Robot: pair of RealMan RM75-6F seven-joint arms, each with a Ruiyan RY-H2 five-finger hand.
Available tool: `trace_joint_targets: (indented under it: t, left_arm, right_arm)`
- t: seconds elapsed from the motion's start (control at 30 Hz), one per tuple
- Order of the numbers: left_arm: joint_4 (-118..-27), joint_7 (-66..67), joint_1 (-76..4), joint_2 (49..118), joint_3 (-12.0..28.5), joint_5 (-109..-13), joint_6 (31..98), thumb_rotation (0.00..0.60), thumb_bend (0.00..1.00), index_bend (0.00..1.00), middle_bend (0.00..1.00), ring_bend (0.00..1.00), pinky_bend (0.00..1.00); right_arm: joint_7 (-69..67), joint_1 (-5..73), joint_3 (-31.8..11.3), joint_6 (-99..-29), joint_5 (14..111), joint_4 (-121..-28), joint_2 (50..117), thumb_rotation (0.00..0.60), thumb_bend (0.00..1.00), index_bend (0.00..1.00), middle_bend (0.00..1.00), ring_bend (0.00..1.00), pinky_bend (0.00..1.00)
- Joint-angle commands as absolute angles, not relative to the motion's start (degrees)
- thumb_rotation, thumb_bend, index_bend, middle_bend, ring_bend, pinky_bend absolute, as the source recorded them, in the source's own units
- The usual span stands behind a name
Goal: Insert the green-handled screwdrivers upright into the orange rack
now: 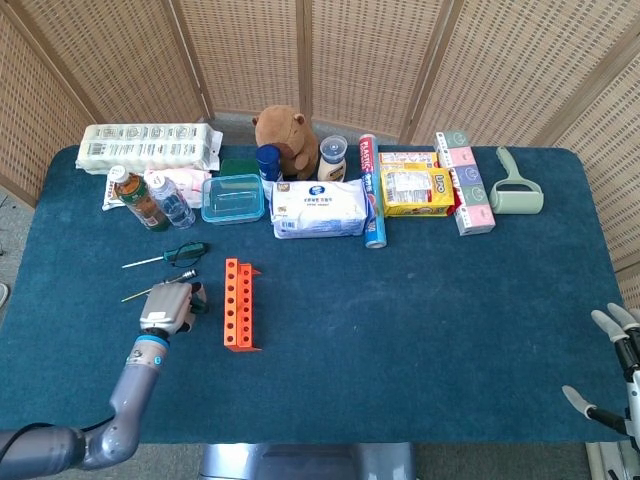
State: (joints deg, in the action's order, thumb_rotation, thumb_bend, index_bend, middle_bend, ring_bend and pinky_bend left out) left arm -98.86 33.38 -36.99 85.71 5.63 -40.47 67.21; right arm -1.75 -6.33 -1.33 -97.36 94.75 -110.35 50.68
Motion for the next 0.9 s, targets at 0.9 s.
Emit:
trace_joint_targets:
  t: [0.9]
  left_arm:
    - [-99.2,-54.9,-21.1,63.2,-4.2,-107.0,81.5,0.600,0.46,0.56,0.90,0.87,0.91]
  right_arm:
    - [1.1,-5.7,-1.2,-95.9,94.5,-110.8,51.8,0.600,0.00,0.13,0.11,0.02,0.00]
